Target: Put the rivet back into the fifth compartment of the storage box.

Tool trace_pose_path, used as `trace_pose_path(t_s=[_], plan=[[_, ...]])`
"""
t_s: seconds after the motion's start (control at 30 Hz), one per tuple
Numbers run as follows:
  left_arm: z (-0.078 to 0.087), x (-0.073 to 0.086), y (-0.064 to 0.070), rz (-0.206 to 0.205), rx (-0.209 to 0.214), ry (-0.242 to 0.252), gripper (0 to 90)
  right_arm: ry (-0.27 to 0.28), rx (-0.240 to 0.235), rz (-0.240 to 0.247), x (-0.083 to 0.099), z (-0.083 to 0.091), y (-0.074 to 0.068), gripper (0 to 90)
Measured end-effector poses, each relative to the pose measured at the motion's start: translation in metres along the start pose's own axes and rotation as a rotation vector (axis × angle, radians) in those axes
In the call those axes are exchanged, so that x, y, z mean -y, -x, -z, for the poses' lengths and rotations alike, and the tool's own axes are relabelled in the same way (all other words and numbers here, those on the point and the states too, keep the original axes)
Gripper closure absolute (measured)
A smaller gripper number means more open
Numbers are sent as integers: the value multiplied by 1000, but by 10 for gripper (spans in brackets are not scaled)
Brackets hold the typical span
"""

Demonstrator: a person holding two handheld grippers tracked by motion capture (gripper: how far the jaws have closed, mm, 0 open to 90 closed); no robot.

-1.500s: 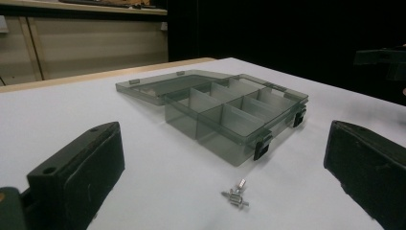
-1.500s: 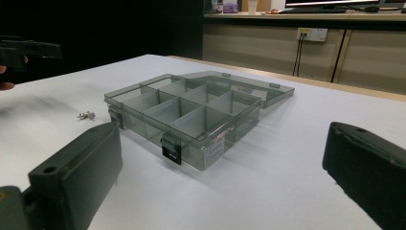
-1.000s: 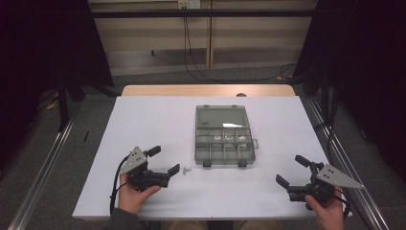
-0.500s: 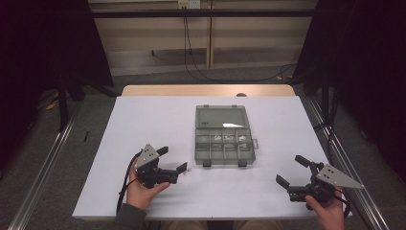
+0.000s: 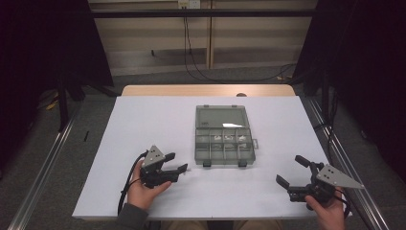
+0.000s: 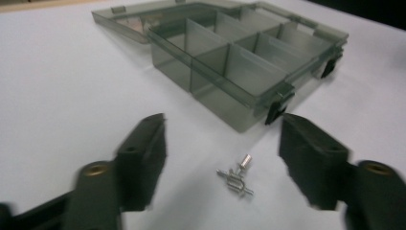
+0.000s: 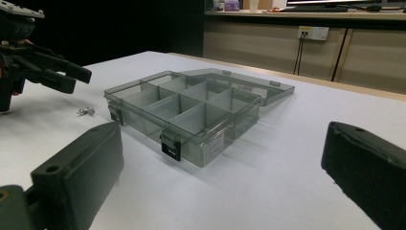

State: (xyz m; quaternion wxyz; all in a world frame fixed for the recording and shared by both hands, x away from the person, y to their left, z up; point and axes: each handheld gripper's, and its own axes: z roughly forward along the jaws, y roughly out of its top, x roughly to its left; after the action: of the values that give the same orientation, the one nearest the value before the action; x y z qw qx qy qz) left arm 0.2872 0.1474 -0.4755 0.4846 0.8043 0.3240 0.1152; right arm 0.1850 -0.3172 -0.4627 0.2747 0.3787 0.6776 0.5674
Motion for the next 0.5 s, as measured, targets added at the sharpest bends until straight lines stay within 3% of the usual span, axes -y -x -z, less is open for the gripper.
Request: trace_pose_path(t_s=[0.17,0.23,0.5], plan=[[-5,0,2,-25,-22,-83,553,0,1,2,0,0,0,7],[-6,1,3,-40,-29,-100,567,-1,2,2,0,0,0,7],[-11,1,6,-30,-16,-147,628,-3,0,2,0,0,0,8]])
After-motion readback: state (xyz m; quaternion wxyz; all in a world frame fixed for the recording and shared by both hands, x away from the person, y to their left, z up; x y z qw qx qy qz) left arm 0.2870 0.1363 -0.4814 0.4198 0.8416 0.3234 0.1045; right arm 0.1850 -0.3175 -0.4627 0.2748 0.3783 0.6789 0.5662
